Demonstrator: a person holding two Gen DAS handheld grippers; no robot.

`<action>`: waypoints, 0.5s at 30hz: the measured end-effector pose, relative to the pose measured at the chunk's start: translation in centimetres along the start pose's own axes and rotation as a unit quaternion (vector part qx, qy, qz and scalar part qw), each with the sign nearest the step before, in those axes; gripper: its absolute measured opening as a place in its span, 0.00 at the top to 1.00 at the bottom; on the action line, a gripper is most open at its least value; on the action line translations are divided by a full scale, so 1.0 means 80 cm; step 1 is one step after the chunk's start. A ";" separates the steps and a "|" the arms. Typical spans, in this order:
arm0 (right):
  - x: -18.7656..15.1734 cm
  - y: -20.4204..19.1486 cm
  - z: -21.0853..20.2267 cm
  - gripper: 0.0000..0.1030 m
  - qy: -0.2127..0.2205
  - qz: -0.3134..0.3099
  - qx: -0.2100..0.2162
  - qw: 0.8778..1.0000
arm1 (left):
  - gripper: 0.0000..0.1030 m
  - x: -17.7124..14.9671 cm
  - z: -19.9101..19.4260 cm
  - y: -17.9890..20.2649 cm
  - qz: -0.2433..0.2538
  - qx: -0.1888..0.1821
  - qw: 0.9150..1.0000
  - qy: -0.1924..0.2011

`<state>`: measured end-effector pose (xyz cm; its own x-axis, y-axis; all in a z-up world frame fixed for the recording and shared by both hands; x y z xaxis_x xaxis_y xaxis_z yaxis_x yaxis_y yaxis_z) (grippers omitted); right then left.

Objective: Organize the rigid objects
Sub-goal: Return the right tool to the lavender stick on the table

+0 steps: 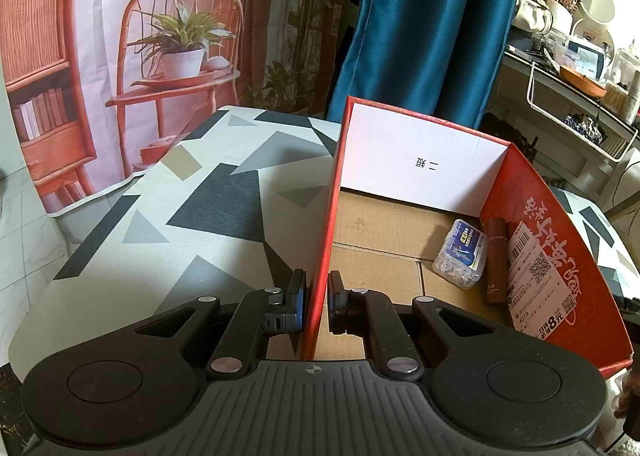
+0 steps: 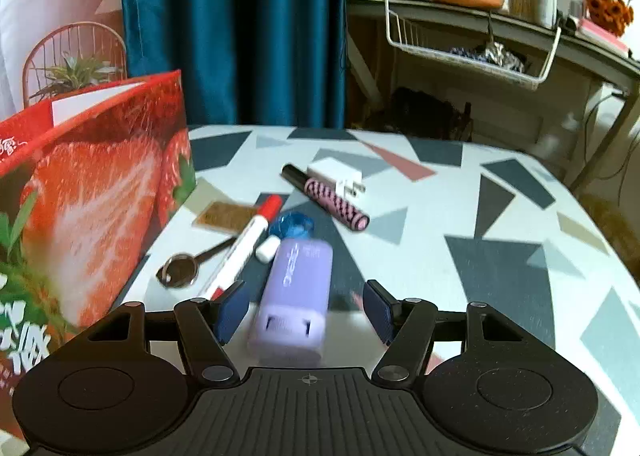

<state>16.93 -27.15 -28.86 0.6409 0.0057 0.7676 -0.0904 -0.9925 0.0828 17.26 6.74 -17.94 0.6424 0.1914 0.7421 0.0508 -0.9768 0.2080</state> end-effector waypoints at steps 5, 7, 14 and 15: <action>-0.010 0.003 -0.003 0.44 -0.015 0.031 0.018 0.999 | 0.89 0.000 0.000 -0.001 -0.002 -0.001 1.000 0.000; -0.012 0.005 -0.005 0.44 -0.017 0.047 0.032 0.998 | 0.89 0.000 0.000 -0.001 -0.002 -0.001 1.000 0.000; -0.015 -0.008 -0.005 0.44 -0.036 0.054 0.053 0.996 | 0.89 0.000 0.000 0.000 -0.004 -0.002 1.000 0.000; -0.015 -0.011 -0.005 0.44 -0.037 0.054 0.059 0.996 | 0.89 0.001 0.000 0.001 -0.003 -0.001 1.000 0.000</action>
<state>15.93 -26.24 -29.63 0.6874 -0.1070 0.7183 -0.0749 -0.9943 -0.0765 17.29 6.71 -17.90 0.6424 0.1981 0.7403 0.0532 -0.9752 0.2148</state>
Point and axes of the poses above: each gripper's, at about its wrist camera, not at the fingertips, and z roughly the way its jaws point, y to its right, x to its top, the point moved 1 cm from there along z, roughly the way its jaws point, and after that the axes turned 8 degrees about -z, right-handed, at the moved point
